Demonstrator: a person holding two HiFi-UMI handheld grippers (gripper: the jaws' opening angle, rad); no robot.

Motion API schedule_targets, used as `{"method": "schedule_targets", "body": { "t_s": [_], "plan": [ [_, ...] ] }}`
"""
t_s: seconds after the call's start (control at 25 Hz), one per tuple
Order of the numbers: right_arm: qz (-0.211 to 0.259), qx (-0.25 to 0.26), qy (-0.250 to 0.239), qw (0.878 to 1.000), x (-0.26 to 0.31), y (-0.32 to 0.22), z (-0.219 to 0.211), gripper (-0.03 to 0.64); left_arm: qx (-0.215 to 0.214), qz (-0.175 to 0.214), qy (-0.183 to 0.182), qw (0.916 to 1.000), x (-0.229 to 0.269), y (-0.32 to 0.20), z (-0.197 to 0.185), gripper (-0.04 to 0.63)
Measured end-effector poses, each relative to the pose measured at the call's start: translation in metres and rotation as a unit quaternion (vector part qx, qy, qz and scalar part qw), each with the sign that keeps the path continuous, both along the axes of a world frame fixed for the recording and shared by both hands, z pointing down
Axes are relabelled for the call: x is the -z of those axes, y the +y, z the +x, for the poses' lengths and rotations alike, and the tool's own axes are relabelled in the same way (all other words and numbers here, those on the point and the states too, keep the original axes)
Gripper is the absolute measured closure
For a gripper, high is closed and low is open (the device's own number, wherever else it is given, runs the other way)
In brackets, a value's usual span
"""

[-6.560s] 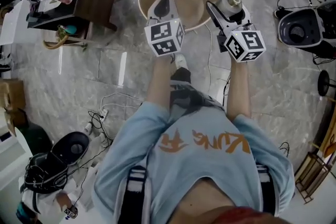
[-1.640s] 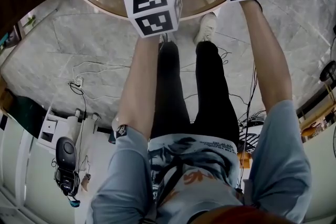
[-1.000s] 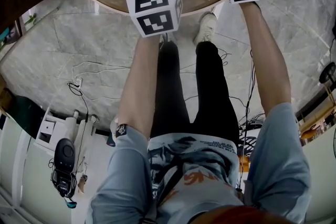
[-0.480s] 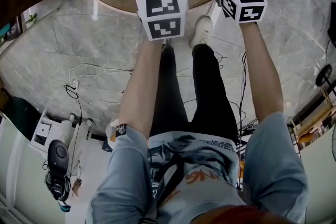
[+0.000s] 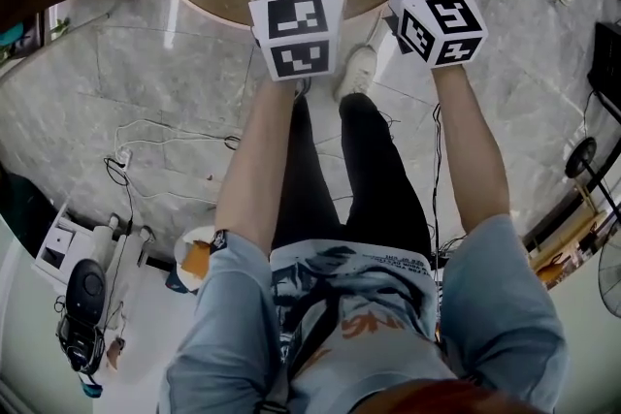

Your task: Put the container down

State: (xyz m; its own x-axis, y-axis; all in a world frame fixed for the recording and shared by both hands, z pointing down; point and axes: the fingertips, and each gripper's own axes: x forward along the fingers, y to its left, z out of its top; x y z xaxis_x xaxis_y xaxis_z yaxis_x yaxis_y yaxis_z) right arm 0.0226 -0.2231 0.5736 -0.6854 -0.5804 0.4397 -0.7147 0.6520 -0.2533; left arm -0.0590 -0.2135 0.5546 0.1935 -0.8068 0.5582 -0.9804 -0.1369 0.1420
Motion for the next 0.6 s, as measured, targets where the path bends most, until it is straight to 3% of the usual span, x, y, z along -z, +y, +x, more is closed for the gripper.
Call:
{"method": "schedule_targets", "body": {
  "t_s": [0.08, 0.4, 0.52, 0.6],
  "plan": [
    [0.003, -0.008, -0.004, 1.0, 0.015, 0.002, 0.006, 0.604, -0.005, 0.015, -0.003, 0.9999, 0.018, -0.002, 0.005, 0.572],
    [0.013, -0.007, -0.048, 0.999, 0.098, 0.019, 0.023, 0.604, -0.01, 0.071, 0.005, 0.9974, 0.101, 0.002, 0.019, 0.572],
    [0.024, -0.01, -0.045, 0.999, 0.128, 0.022, 0.034, 0.604, -0.01, 0.096, 0.0, 0.9954, 0.137, 0.002, 0.022, 0.572],
    [0.024, -0.01, -0.045, 0.999, 0.147, 0.027, 0.039, 0.606, -0.004, 0.11, 0.016, 0.9938, 0.162, 0.003, 0.026, 0.572]
  ]
}}
